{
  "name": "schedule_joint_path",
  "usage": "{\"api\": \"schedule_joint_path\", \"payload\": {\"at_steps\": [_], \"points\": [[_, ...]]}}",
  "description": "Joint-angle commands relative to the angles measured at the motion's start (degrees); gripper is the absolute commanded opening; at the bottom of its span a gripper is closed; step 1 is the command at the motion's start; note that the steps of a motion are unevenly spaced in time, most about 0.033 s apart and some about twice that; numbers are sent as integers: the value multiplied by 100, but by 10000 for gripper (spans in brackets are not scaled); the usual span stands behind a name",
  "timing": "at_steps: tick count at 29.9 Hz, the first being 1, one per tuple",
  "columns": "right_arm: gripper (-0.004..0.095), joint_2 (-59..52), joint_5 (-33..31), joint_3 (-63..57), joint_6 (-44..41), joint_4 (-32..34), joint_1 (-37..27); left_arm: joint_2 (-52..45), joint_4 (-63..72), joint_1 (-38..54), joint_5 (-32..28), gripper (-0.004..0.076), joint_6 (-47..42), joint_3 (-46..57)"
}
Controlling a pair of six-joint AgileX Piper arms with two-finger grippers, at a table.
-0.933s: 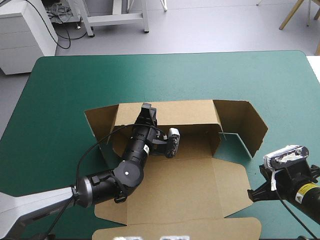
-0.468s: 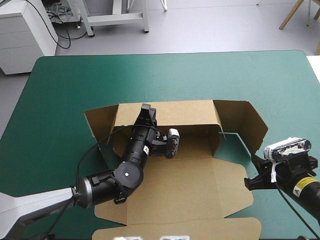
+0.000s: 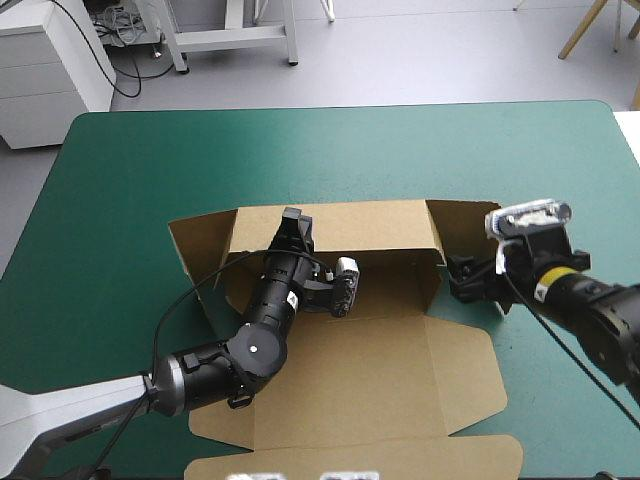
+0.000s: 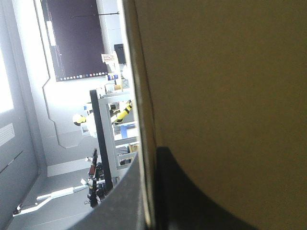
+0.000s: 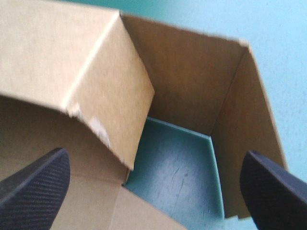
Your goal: Fold the box
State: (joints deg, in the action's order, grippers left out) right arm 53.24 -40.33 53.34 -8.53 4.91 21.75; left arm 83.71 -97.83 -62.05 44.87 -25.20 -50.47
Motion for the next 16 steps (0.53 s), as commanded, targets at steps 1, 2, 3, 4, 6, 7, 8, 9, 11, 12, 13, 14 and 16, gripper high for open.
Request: {"api": "schedule_joint_path", "payload": {"at_steps": [1,2,3,4,6,7,8,9,11,12,13,14,16], "points": [[891,622,90,1090,-104,366,-60,-209,-616,-37,192,-10,-13,-110],[891,843,-73,1420,-178,417,-108,-209,-616,-37,192,-10,-13,-110],[891,1012,-214,1758,-179,442,-163,-209,-616,-37,192,-10,-13,-110],[891,1221,-389,2084,-167,454,-240,-209,-616,-37,192,-10,-13,-110],[891,1627,-693,2636,-84,454,-448,-209,-616,-37,192,-10,-13,-110],[891,1828,-835,2915,-2,407,-578,-209,-616,-37,192,-10,-13,-110],[891,2029,-968,3179,137,296,-725,-209,-616,-37,187,-10,-13,-110],[891,2191,-1067,3372,323,149,-847,-209,-616,-37,187,-10,-13,-110],[891,2606,-1368,3809,784,-329,-1145,-209,-616,-37,187,-10,-13,-110],[891,2772,-1513,4008,949,-568,-1249,-209,-616,-37,187,-10,-13,-110],[891,3020,-1719,4189,1120,-750,-1381,-209,-616,-37,176,-10,-13,-110],[891,3181,-1849,4351,1204,-908,-1451,-209,-616,-37,176,-10,-13,-110],[891,3555,-2149,4630,1336,-1036,-1537,-209,-616,-37,176,-10,-13,-110]]}}
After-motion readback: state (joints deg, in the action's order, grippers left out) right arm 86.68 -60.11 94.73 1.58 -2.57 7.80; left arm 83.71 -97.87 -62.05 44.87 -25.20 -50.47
